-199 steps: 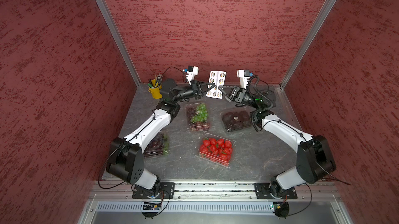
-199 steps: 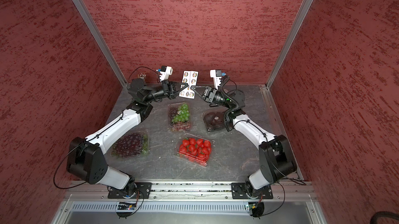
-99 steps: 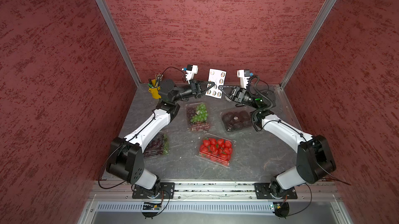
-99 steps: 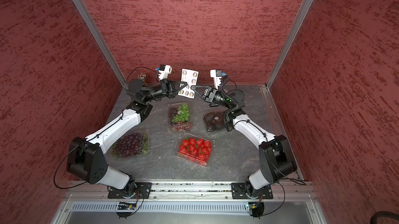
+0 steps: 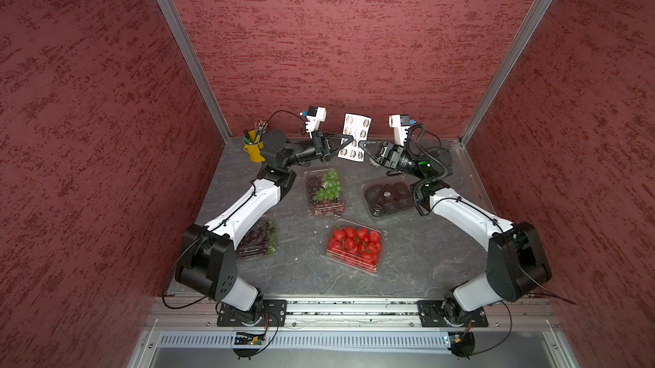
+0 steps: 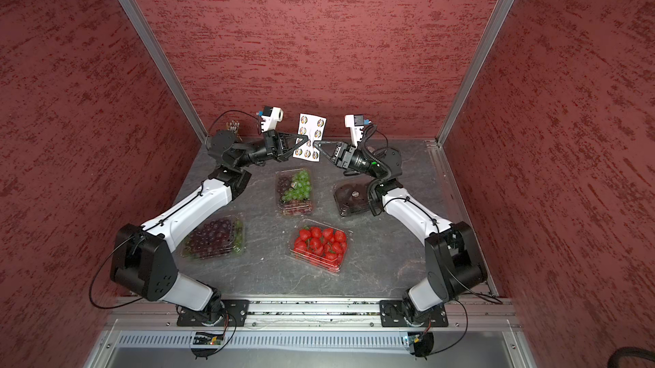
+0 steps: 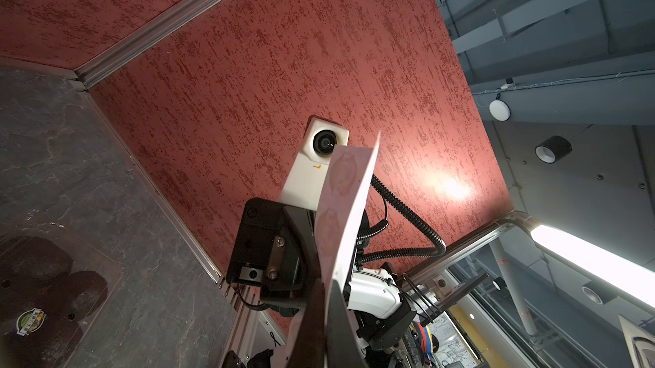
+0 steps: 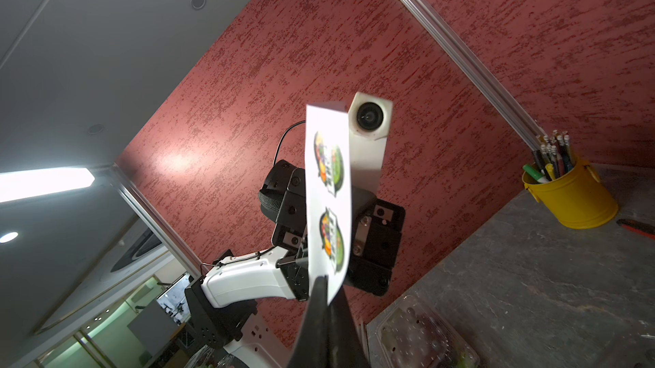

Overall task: Label fruit boxes
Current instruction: Adjust the label sticker.

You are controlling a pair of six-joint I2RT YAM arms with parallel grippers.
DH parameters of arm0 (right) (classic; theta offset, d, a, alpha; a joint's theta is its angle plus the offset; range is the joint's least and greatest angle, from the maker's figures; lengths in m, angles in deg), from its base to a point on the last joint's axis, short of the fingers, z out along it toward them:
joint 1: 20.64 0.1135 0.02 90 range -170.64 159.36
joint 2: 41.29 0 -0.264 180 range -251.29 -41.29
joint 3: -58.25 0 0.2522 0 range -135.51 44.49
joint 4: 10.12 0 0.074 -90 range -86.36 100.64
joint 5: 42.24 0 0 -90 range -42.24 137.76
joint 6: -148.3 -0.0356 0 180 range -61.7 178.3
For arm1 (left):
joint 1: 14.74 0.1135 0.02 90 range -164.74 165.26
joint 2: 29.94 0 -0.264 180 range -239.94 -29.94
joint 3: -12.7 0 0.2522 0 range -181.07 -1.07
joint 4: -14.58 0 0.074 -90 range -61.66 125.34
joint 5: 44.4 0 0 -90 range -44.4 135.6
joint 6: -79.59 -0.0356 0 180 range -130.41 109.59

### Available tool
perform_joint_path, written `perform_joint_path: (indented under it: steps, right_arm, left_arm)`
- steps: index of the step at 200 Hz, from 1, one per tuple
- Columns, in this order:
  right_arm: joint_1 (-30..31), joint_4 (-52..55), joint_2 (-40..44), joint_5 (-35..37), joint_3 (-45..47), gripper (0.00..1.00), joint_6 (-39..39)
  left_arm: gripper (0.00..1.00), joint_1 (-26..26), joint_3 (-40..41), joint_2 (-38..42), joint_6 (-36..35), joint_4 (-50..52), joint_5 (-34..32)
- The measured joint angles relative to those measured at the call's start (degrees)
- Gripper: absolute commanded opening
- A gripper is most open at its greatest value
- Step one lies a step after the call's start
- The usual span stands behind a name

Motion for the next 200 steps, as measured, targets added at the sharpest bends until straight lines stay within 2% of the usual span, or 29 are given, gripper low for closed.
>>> perform_joint_path:
  steps: [179,188,200]
  right_arm:
    - [0.0,1.9,0.0,0.0,0.0,0.0,1.0]
    - [0.0,2.0,0.0,0.0,0.0,0.0,1.0]
    - [0.0,2.3,0.0,0.1,0.0,0.0,1.2]
  left_arm:
    - [0.0,-0.4,0.0,0.0,0.0,-0.2,0.5]
    - [0.16,-0.3,0.0,0.0,0.0,-0.2,0.6]
    - [0.22,-0.2,0.0,0.0,0.1,-0.1,1.0]
